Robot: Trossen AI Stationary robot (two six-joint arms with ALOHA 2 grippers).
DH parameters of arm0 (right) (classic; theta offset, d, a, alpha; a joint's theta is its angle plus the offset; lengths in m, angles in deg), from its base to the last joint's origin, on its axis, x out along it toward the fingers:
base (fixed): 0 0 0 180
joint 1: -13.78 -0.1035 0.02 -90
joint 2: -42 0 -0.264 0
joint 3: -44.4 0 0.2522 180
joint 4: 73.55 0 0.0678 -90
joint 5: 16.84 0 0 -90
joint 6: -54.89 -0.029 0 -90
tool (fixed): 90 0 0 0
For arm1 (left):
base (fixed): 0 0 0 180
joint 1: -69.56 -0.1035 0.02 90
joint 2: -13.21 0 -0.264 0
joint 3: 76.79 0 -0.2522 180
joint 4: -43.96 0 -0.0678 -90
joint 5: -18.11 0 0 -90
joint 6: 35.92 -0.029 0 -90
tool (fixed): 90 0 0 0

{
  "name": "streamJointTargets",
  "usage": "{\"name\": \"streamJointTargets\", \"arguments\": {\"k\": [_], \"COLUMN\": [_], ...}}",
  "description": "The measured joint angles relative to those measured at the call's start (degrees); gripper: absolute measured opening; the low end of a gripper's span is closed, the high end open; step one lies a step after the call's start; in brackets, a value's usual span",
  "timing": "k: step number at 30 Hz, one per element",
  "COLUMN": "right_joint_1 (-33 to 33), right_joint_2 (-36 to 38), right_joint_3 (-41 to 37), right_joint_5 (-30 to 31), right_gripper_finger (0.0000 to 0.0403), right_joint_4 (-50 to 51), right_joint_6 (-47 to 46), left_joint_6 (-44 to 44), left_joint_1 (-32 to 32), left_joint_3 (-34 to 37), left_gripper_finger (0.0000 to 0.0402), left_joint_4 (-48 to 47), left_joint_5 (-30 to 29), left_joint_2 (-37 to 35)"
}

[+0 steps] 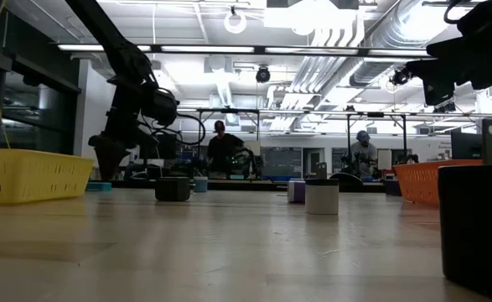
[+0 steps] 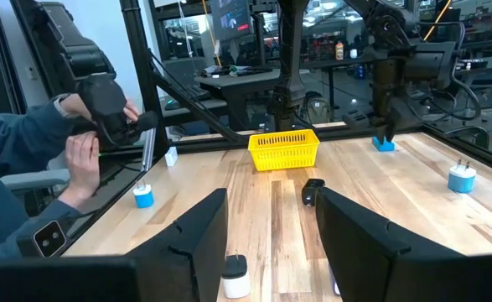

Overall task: Pick & Place Office items
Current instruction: Put the light blue digital timer into the yellow bin

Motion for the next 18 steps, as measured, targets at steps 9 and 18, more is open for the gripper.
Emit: {"name": "streamJointTargets", "arguments": {"k": [9, 18], "right_joint_1": [0.0, -0.02], "right_joint_2": [0.01, 0.02], "right_joint_3": [-0.01, -0.02], "right_joint_5": [0.0, 0.0], "right_gripper_finger": [0.0169, 0.0169], "right_joint_4": [0.0, 0.02], "right_joint_6": [-0.02, 0.0], "left_joint_6": [1.07, -1.82], "left_joint_1": [-0.79, -0.79], "left_joint_3": [0.0, 0.0], "left_gripper_finger": [0.017, 0.0202], "left_joint_4": [-1.3, -1.19], "left_joint_5": [0.98, 1.61], "left_joint_2": [0.0, 0.0]}}
